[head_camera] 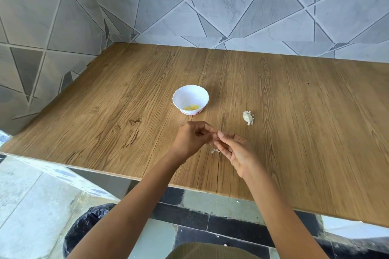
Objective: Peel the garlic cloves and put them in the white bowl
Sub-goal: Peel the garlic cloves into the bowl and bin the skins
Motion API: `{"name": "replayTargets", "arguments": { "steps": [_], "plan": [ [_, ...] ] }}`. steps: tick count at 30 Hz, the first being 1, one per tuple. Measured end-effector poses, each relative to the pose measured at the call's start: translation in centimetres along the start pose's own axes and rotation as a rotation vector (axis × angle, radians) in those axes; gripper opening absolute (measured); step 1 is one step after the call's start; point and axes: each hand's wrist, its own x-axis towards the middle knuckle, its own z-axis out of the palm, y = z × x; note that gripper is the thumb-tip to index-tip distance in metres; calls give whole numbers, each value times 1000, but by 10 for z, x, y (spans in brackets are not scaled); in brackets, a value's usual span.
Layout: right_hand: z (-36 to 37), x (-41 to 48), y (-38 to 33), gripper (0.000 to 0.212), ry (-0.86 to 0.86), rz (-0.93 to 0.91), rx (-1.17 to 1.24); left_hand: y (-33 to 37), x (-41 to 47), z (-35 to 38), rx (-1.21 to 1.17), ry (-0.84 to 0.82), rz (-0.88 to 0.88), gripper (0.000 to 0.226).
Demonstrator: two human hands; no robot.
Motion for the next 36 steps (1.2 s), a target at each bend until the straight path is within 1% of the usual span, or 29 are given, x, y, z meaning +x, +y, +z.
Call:
{"name": "replayTargets", "arguments": {
  "steps": [2, 5, 8, 13, 16, 18, 20, 21, 23, 24, 25, 27, 28, 30, 32, 36],
  "plan": [
    [-1, 0, -1, 7, -14, -25, -11, 0, 0, -1, -63, -10, -75, 4],
    [-1, 0, -1, 12, -22, -95, -134, 0, -2, -1, -132, -29, -138, 8],
    [-2, 0, 0, 10, 8, -167, -256, 0, -3, 0, -167, -32, -176, 7],
    [-4, 0, 2, 8, 14, -289, -364, 2, -3, -2, -290, -67, -248, 11],
    [-3, 1, 3, 7, -12, -326, -378, 2, -2, -2, -432, -57, -314, 8],
    [-4, 3, 4, 8, -18, -359, -415, 0, -1, -1, -512, -25, -352, 10],
    [-8, 7, 7, 13, 17, -426, -538, -1, -1, -3, -537, 0, -366, 12],
    [-12, 9, 10, 14, 44, -489, -662, -2, -1, -4, -535, 13, -363, 14],
    [-21, 11, 17, 14, 91, -672, -984, -7, 0, -12, -459, 60, -331, 17],
    [-24, 11, 21, 14, 120, -777, -1132, -11, 1, -17, -358, 104, -302, 17],
    [-28, 9, 24, 16, 145, -857, -1249, -16, 3, -23, -218, 166, -269, 16],
    [-33, 6, 32, 28, 191, -927, -1394, -27, 10, -37, 124, 306, -188, 14],
    [-35, 5, 36, 33, 209, -925, -1442, -31, 14, -43, 277, 357, -147, 13],
    [-39, 4, 44, 42, 218, -873, -1510, -38, 19, -54, 447, 382, -108, 12],
    [-39, 4, 47, 47, 211, -813, -1545, -44, 24, -60, 516, 350, -100, 11],
    [-35, 1, 46, 47, 225, -797, -1578, -50, 27, -62, 578, 294, -60, 9]
  ]
}}
